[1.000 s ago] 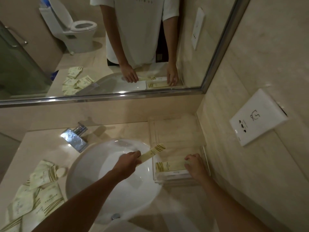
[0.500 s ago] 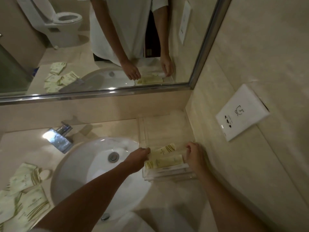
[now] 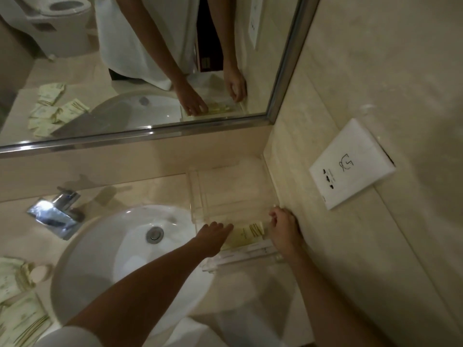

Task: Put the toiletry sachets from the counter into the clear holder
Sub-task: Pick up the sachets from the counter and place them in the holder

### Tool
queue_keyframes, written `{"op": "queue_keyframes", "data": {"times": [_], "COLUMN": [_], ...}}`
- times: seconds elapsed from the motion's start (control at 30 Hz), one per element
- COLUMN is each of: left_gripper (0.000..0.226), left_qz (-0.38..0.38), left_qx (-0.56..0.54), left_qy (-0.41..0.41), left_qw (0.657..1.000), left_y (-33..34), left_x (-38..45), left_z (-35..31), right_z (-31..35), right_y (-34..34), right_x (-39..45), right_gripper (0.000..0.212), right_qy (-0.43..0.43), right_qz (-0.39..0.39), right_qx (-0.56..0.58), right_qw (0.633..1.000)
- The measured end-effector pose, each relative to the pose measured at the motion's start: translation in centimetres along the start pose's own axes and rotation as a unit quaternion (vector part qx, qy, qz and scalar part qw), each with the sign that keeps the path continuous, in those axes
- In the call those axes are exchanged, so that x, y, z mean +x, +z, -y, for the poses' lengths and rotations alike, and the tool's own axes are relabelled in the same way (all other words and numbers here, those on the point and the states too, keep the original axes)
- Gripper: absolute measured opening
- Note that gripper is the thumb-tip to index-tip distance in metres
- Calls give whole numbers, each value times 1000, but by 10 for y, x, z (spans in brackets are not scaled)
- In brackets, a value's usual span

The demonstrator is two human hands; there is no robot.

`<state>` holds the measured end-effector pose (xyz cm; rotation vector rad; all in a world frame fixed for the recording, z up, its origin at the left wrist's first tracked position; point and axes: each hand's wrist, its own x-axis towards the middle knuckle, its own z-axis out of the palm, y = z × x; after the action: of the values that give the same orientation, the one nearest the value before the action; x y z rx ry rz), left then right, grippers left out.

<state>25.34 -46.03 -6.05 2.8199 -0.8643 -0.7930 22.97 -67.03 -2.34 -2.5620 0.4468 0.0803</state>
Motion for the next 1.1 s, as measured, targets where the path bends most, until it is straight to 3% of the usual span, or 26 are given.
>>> {"op": "queue_keyframes", "data": {"times": [0.2,0.67,0.93,1.1], "left_gripper": [76,84,38,28], "left_qz": [-19,-40,-111,-140], "left_qx": [37,94,52,31], "left_qy": [25,26,-19,-63], "left_qw": [999,994,992,988], "left_y": [6,3,-19,-29], "left_x": [-2,-16,-49,-92], "left_z": [1,10,36,70], "right_z": [-3,12,49,96], "right_y": [3,-4,-5,4], "right_x": [0,-5,-10,-22], "right_gripper": [21,21,16,9], "right_qy": [1,-21,-26,-92], "right_qz": [14,20,94,144], "right_qx": [11,-39,-56,-81], "right_qw": [1000,999,994,982]}}
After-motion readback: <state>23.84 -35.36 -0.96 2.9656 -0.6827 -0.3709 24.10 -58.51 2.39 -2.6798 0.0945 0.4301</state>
